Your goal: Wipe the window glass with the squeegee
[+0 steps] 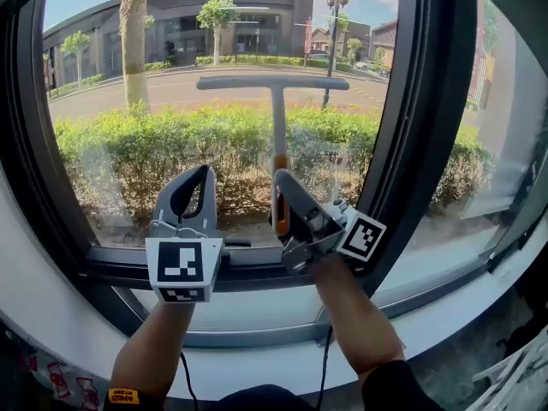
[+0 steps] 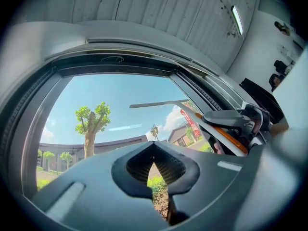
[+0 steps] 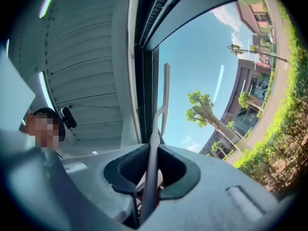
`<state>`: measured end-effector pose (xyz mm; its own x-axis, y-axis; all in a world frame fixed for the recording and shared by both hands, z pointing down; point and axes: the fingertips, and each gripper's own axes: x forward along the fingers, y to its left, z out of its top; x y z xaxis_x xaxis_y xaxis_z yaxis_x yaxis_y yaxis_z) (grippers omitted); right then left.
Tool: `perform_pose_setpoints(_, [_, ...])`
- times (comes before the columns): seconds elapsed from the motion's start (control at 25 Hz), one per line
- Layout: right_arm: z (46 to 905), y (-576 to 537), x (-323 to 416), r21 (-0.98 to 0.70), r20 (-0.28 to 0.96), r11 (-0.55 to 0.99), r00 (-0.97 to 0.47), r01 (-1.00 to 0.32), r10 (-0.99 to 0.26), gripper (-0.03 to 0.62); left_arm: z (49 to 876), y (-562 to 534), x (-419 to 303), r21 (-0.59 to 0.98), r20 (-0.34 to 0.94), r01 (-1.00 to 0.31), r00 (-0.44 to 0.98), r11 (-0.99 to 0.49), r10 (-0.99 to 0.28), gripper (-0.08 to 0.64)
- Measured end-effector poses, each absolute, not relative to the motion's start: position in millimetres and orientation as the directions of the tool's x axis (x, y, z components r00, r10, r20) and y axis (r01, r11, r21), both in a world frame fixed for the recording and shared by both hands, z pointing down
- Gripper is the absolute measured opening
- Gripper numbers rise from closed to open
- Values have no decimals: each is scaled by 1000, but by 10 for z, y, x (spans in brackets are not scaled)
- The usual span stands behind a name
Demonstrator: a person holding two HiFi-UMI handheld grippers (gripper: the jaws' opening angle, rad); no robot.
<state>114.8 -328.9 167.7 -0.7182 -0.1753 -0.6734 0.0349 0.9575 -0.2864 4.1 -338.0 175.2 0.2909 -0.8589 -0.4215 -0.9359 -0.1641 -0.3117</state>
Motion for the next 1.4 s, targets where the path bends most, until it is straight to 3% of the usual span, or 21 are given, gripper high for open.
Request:
perform_pose_setpoints(0.28, [873,-3407,1607,-210,-710,977,-692,33,-129,48,999,-3238,286,-322,-537,-939,283,-116,-795,14])
perform_pose_setpoints(0.6, [721,-3518,1766,-217,-712,976,-689,33,-135,48,761,-3194,450,-326,-579,-940,280,-97,-765,14])
perform_pose_setpoints(1.4, [1890,-3505,1997,-380,-707,922,-666,74,-238,49,1932,-3551,599,-262,-417,-945,293,-195,-860,14])
